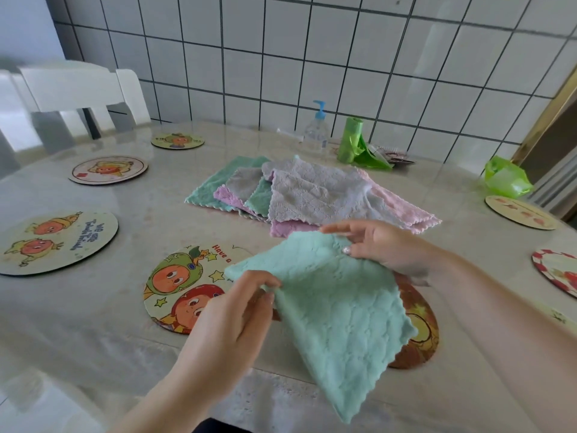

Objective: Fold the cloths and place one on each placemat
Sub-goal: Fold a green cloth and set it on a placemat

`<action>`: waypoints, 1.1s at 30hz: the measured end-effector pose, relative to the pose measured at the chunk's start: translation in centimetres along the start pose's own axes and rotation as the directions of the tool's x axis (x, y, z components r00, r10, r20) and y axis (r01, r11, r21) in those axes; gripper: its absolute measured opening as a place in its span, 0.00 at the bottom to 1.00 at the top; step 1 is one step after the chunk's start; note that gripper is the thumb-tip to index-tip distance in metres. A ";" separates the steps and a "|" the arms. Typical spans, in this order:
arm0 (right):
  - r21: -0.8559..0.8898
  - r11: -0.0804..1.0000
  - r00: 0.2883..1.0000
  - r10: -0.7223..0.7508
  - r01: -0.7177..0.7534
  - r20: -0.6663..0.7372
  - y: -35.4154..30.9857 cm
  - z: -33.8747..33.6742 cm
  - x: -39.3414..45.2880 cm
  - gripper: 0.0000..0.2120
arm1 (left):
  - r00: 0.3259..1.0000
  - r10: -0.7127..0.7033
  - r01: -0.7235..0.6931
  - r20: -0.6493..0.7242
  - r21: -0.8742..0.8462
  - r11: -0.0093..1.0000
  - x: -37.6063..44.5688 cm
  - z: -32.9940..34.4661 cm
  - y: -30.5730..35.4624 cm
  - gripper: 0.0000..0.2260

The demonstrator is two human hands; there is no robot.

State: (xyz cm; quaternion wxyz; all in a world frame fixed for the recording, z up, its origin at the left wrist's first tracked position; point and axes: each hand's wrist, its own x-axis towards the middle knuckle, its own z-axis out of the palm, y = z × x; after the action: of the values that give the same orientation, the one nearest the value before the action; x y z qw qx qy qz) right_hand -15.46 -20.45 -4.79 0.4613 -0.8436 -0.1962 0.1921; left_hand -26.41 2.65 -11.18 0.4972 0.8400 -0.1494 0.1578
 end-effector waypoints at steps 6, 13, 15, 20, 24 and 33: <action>0.074 0.994 0.996 -0.076 0.079 -0.046 1.1 1.2 -1.8 0.22 | 0.957 -0.264 0.290 0.123 -0.305 0.907 1.2 0.3 0.5 0.13; 0.022 0.998 0.978 -0.060 0.065 -0.201 2.8 2.2 -2.3 0.32 | 0.884 -0.261 0.368 0.389 -0.231 0.901 6.3 -1.1 -1.8 0.31; -0.008 1.000 0.983 0.015 -0.017 -0.185 3.7 2.6 -1.5 0.32 | 0.829 -0.306 0.413 0.468 -0.145 0.899 7.5 -1.1 -2.8 0.30; -0.071 0.990 0.978 0.108 -0.122 -0.178 6.1 3.2 -0.4 0.34 | 0.793 -0.292 0.358 0.534 -0.020 0.934 8.0 -1.1 -3.5 0.33; -0.141 0.990 0.964 -0.010 -0.029 -0.267 6.3 2.7 -2.3 0.33 | 0.883 -0.258 0.188 0.392 0.209 0.960 6.5 -2.9 -4.2 0.37; -0.909 0.358 0.804 -0.593 0.212 -0.046 8.0 3.8 -6.9 0.31 | 0.723 0.397 -0.679 0.565 0.474 0.561 3.6 -3.9 -6.1 0.17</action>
State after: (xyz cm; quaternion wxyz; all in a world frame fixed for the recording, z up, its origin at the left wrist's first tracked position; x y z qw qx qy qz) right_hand -22.03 -25.25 -12.52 0.0266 -0.8982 -0.3799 -0.2193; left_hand -21.14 8.62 -12.72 0.0553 0.8810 -0.4365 0.1740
